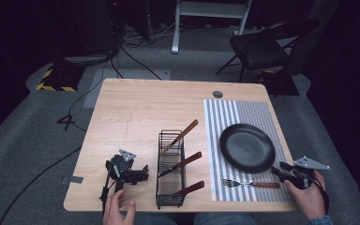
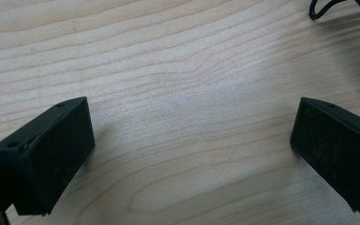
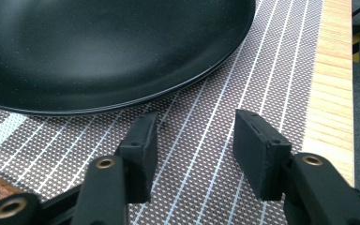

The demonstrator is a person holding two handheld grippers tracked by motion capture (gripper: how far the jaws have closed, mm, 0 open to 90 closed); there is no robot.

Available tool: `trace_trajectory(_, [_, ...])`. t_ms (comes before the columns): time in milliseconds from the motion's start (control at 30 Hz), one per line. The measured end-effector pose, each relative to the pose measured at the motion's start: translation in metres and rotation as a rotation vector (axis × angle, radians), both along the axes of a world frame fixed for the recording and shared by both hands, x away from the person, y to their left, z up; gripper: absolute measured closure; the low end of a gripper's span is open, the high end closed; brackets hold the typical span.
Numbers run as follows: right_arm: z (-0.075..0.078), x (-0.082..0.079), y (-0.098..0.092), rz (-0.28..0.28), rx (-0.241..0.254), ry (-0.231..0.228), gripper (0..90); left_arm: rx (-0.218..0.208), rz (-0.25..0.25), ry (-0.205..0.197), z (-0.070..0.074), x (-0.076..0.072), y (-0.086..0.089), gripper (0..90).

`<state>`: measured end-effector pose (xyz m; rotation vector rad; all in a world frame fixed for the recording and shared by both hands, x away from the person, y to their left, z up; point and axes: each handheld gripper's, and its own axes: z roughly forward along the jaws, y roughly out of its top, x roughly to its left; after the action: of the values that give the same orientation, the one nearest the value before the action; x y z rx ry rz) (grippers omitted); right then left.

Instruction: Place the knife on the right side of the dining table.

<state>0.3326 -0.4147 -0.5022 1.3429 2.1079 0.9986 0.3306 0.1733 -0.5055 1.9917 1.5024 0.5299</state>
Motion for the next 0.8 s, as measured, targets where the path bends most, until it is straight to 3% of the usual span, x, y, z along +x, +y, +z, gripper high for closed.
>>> trace_trajectory(233, [0.008, 0.001, -0.003, 0.0, 0.014, 0.019, 47.9, 0.0, 0.0, 0.0, 0.0, 0.0, 0.0, 0.1])
trace_trajectory(300, [0.021, 0.001, -0.005, 0.006, 0.023, 0.016, 47.9, 0.0, 0.0, 0.0, 0.0, 0.0, 0.0, 0.1])
trace_trajectory(367, [0.024, 0.0, -0.005, 0.011, 0.025, 0.015, 47.9, 0.0, 0.0, 0.0, 0.0, 0.0, 0.0, 0.1])
trace_trajectory(500, [0.038, 0.0, -0.002, 0.05, 0.037, 0.017, 48.3, 0.002, -0.001, -0.001, 0.0, 0.0, 0.0, 0.0])
trace_trajectory(667, [0.059, 0.001, 0.009, 0.134, 0.072, 0.057, 50.3, 0.003, 0.001, 0.0, 0.0, 0.0, 0.0, 0.1])
trace_trajectory(800, [0.075, 0.002, 0.017, 0.165, 0.076, 0.047, 51.2, 0.002, 0.001, -0.001, 0.0, 0.0, 0.0, 0.0])
